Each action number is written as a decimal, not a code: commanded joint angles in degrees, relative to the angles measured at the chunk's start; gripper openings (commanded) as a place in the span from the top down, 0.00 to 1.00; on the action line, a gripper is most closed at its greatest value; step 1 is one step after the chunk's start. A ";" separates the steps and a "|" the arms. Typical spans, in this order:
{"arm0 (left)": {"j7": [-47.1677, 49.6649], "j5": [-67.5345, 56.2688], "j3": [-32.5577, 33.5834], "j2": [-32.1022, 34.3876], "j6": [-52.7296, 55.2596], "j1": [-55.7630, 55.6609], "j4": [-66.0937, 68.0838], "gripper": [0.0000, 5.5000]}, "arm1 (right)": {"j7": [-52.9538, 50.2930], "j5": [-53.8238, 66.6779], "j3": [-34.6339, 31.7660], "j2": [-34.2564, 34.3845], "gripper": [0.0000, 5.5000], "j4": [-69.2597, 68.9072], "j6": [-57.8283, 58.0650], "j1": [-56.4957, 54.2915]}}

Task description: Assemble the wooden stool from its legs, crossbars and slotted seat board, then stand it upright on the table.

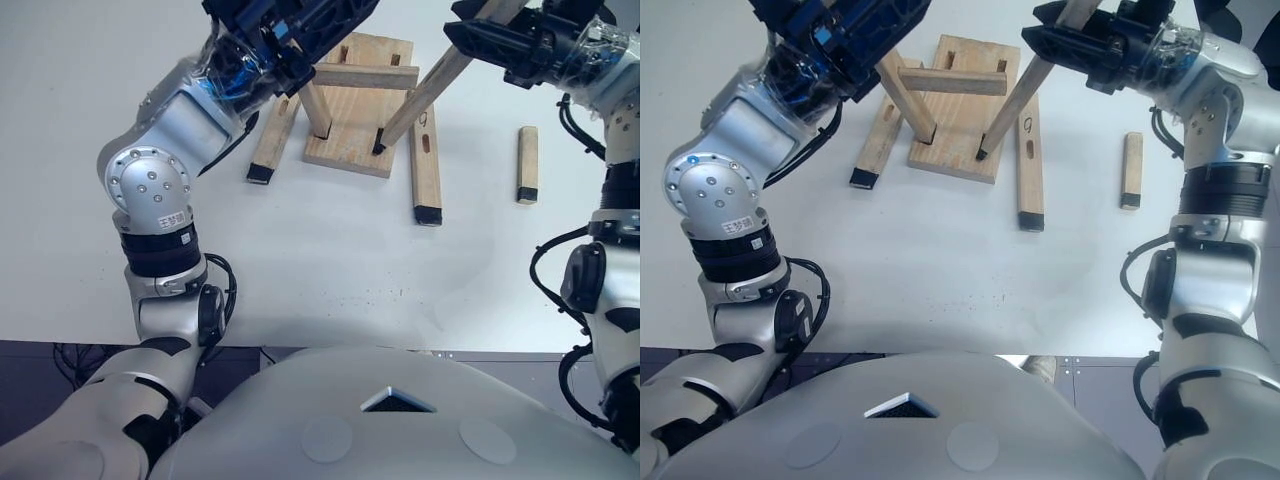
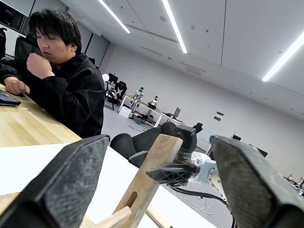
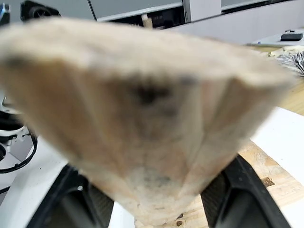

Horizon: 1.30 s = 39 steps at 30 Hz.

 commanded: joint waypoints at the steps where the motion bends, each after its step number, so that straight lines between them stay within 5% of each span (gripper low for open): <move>1: 0.52 -0.26 0.33 -0.07 0.24 0.59 -1.13 0.30 | -0.91 -2.71 1.53 -1.67 0.63 -0.37 0.57 -0.42; 28: 0.76 -0.30 0.10 -0.77 0.24 0.91 -0.66 0.30 | -2.70 0.73 -3.93 -2.01 0.63 1.74 5.35 -5.90; 39: 0.57 -0.09 -0.03 -0.90 0.04 0.75 -0.42 0.30 | -1.22 -4.19 -0.06 -0.55 0.63 2.34 -1.40 -1.87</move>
